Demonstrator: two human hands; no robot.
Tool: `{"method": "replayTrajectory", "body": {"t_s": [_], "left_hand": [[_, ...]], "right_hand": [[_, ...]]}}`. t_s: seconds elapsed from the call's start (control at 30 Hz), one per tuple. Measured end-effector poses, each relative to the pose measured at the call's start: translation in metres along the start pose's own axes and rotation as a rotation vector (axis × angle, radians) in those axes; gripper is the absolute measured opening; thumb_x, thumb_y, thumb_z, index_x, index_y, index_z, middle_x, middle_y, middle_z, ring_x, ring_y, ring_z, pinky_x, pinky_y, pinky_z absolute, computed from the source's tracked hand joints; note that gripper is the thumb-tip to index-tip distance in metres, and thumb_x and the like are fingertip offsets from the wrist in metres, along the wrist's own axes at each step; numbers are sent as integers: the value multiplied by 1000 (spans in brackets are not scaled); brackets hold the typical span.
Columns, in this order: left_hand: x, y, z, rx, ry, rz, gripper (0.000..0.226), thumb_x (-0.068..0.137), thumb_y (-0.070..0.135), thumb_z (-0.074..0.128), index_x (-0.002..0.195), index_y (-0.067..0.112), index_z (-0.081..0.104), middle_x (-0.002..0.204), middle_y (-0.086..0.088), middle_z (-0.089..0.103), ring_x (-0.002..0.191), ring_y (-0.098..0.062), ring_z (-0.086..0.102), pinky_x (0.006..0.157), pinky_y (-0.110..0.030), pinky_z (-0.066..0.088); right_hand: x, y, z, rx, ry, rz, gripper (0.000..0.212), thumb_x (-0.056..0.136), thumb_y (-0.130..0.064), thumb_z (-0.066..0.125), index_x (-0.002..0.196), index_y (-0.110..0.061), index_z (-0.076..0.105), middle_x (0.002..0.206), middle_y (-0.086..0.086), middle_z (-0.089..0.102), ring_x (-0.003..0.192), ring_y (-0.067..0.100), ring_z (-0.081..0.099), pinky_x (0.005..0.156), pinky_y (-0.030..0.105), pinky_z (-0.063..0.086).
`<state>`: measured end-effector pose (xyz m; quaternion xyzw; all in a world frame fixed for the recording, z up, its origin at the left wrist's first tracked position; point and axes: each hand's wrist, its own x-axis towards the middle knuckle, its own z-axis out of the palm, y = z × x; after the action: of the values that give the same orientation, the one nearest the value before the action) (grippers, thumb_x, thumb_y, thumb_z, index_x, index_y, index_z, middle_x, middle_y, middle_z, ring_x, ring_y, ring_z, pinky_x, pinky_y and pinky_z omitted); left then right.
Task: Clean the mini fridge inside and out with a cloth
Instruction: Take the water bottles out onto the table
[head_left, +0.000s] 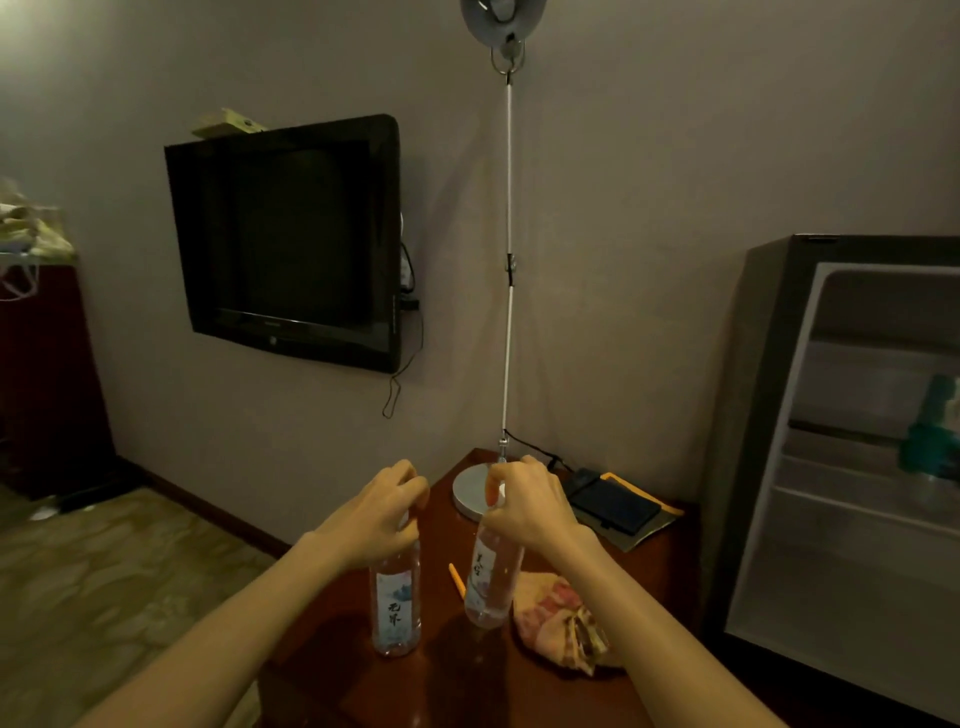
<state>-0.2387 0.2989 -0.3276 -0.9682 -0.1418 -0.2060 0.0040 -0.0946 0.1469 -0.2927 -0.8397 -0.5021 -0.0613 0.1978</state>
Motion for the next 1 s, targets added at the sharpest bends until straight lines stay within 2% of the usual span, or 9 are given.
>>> {"method": "replayTrajectory", "body": {"t_s": [0.17, 0.4, 0.53, 0.67, 0.83, 0.93, 1.0], "left_hand": [[-8, 6, 2, 136, -1, 60, 19, 91, 31, 52, 104, 16, 52, 110, 1, 42, 92, -12, 43, 71, -24, 48], [-15, 11, 6, 231, 39, 94, 26, 88, 36, 53, 106, 17, 55, 113, -2, 47, 93, -15, 46, 69, -27, 50], [-19, 14, 6, 264, 69, 104, 27, 83, 38, 58, 102, 20, 58, 108, -2, 53, 87, -14, 49, 62, -24, 48], [-23, 15, 3, 307, 95, 100, 27, 77, 41, 59, 98, 24, 58, 105, 1, 55, 89, -14, 53, 65, -25, 48], [-22, 26, -12, 361, 127, 105, 32, 77, 46, 43, 96, 25, 58, 104, 1, 56, 91, -16, 55, 68, -28, 49], [-16, 41, -20, 368, 135, 137, 30, 76, 45, 54, 97, 24, 59, 103, 0, 57, 91, -17, 56, 69, -29, 49], [-10, 56, -21, 345, 145, 170, 30, 74, 41, 62, 98, 24, 59, 104, 0, 57, 91, -18, 56, 70, -30, 48]], "right_hand": [[5, 0, 17, -59, -22, 20, 23, 76, -14, 70, 97, -15, 63, 112, 9, 51, 99, 32, 58, 77, 42, 54], [5, 9, 26, -109, -27, 42, 29, 80, -17, 65, 108, -21, 59, 129, 13, 43, 104, 33, 54, 79, 42, 52], [0, 12, 29, -97, -26, 18, 29, 88, -24, 57, 116, -27, 52, 127, 11, 41, 104, 32, 52, 79, 42, 52], [-9, 14, 28, -97, -47, -19, 32, 92, -26, 53, 124, -27, 49, 125, 11, 42, 107, 34, 51, 77, 40, 49], [-18, 17, 14, -116, -46, -8, 41, 88, -29, 60, 128, -29, 46, 127, 10, 40, 112, 32, 48, 84, 43, 50], [-24, 23, -6, -141, 17, -14, 49, 85, -32, 65, 129, -31, 44, 126, 9, 41, 115, 33, 46, 86, 44, 49], [-30, 31, -24, -148, 42, -6, 51, 84, -28, 66, 130, -31, 43, 125, 8, 41, 115, 32, 44, 87, 46, 48]]}}
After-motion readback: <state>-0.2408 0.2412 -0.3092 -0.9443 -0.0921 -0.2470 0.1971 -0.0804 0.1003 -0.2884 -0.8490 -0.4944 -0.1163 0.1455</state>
